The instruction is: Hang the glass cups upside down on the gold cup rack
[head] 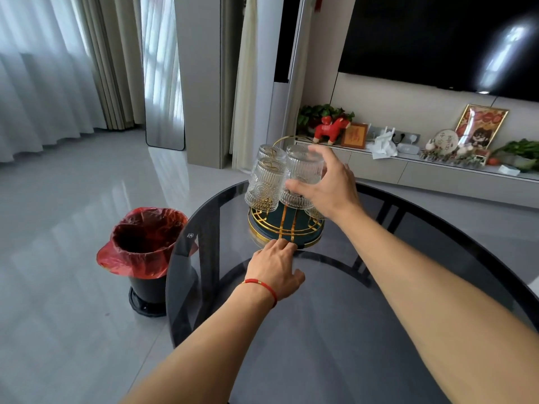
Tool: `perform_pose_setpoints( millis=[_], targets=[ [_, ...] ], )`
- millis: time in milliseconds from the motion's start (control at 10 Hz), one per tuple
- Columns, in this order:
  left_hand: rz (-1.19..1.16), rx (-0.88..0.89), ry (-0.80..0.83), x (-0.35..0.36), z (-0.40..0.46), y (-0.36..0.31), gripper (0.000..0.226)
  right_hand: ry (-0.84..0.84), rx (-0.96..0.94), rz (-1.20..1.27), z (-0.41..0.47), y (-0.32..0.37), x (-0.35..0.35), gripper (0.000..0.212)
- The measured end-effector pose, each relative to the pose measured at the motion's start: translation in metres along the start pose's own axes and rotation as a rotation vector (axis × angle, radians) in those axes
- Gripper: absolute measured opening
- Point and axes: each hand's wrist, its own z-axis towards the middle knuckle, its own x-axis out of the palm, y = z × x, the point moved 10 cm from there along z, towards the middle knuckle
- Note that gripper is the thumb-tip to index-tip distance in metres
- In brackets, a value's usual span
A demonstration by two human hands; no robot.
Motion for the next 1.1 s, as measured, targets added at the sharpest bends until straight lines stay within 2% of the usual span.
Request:
perform_pose_setpoints(
  millis=[200,500,700,900,1000,1100],
  targets=[
    [-0.002,0.009,0.020,0.000,0.002,0.001,0.060,-0.008,-0.035,-0.159,-0.002,-0.002,0.014,0.083],
    [0.002,0.021,0.014,0.000,0.001,0.001,0.060,-0.002,-0.055,-0.315,0.000,-0.010,0.025,0.068],
    [0.006,0.029,0.018,0.001,0.000,0.000,0.054,0.027,-0.123,-0.571,-0.005,-0.005,0.031,0.075],
    [-0.045,0.019,-0.010,-0.011,-0.009,-0.001,0.044,0.195,-0.050,-0.542,-0.008,-0.015,0.036,0.088],
    [-0.066,-0.020,-0.082,-0.031,-0.019,-0.002,0.040,0.144,-0.080,-0.468,-0.029,-0.013,0.017,0.080],
    [-0.139,-0.057,-0.219,-0.066,-0.033,-0.001,0.037,0.001,-0.139,-0.301,-0.072,-0.009,-0.024,0.060]
  ],
)
